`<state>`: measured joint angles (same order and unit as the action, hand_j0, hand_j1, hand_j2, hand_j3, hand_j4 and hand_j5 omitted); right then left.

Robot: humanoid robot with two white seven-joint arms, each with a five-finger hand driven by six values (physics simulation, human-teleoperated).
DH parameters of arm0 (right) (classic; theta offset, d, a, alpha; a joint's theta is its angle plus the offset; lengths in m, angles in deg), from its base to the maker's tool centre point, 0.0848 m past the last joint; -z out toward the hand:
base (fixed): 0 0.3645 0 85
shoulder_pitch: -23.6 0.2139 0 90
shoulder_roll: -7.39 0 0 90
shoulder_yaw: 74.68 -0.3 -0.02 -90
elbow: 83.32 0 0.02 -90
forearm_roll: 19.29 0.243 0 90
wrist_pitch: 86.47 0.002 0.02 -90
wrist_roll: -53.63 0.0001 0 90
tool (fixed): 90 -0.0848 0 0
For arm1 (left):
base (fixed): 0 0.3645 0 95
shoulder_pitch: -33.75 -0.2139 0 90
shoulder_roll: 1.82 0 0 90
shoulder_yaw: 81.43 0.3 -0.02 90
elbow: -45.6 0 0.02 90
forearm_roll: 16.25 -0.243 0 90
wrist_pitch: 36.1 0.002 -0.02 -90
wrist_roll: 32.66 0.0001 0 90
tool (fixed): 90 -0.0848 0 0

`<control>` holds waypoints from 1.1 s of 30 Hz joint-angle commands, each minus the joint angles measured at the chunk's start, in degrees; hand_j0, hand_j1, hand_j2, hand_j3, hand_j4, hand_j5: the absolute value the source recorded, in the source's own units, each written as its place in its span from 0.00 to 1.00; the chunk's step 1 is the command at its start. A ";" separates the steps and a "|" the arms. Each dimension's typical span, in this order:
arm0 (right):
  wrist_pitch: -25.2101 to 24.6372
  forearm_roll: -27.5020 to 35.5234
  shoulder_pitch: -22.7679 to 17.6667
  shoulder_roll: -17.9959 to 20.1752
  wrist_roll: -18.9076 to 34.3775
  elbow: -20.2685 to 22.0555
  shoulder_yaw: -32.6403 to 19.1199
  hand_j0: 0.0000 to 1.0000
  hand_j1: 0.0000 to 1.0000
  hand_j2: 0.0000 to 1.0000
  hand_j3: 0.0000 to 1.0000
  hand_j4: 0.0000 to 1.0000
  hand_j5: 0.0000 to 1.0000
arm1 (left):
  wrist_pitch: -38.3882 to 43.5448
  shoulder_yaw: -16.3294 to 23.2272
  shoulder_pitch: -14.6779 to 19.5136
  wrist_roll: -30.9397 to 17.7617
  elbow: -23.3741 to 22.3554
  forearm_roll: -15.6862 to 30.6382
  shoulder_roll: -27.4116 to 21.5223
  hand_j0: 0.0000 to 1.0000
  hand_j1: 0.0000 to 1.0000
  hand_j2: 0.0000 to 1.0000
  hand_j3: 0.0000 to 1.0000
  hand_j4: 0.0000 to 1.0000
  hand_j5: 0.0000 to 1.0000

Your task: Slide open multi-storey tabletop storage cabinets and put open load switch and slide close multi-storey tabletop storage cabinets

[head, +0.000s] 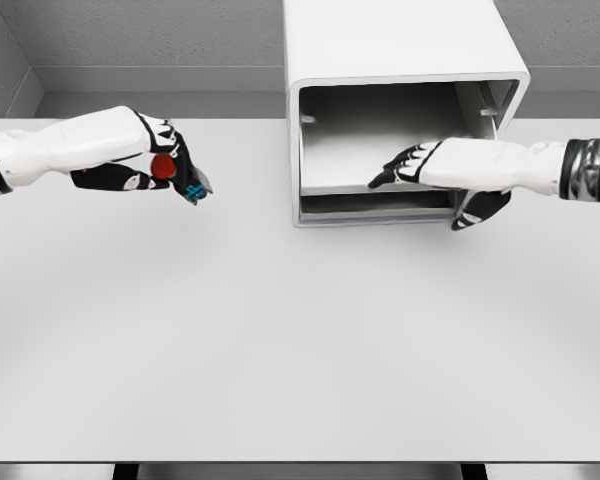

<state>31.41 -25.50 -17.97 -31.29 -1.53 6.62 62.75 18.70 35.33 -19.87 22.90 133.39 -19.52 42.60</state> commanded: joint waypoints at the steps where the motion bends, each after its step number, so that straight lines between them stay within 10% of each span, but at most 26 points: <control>1: 1.13 0.32 0.00 1.33 0.16 1.64 0.29 1.00 1.00 1.00 1.00 1.00 1.00 | 0.20 -0.13 0.00 0.08 1.68 0.54 0.13 0.39 0.39 0.39 0.39 0.39 0.39; 22: 7.12 3.22 -0.79 4.84 0.16 3.84 -1.29 1.00 1.00 1.00 1.00 1.00 1.00 | 0.20 0.31 0.09 -0.56 9.50 -1.83 3.56 0.39 0.39 0.39 0.39 0.39 0.39; 33: -1.33 -0.74 -0.62 2.30 0.16 -1.88 0.29 1.00 1.00 1.00 1.00 1.00 1.00 | 0.20 0.22 0.88 -0.56 9.50 -2.62 6.55 0.39 0.39 0.39 0.39 0.39 0.39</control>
<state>30.88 -25.65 -18.59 -28.58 -1.34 4.92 62.50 18.72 35.59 -18.90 22.30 142.88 -22.50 48.96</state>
